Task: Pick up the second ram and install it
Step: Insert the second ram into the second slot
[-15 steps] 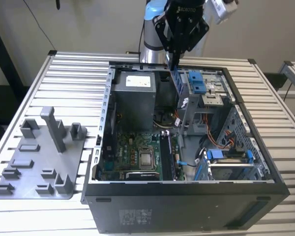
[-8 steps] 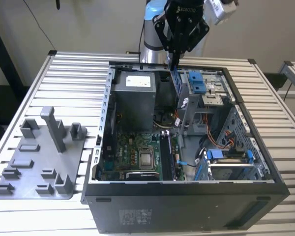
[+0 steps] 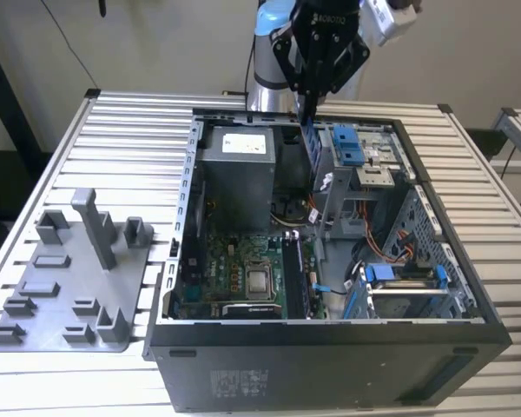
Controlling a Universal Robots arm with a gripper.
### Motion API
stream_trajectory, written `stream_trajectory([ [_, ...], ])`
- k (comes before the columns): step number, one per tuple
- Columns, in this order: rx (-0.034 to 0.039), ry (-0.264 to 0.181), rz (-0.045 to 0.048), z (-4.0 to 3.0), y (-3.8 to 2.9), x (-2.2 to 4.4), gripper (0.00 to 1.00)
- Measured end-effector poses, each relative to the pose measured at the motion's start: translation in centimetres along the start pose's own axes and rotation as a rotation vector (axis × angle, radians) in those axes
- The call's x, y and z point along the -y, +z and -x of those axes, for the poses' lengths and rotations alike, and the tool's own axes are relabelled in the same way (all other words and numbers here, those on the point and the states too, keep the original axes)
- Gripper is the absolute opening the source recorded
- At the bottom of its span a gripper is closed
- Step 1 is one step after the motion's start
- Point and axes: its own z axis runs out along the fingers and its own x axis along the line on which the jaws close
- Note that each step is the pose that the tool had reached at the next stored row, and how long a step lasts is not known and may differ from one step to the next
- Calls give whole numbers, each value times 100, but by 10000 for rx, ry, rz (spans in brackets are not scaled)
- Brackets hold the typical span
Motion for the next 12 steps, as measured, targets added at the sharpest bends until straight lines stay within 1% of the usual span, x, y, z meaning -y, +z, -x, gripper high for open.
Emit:
stream_trajectory([
  [8,18,592,14,1,40,8,14],
  [12,22,808,22,8,67,13,14],
])
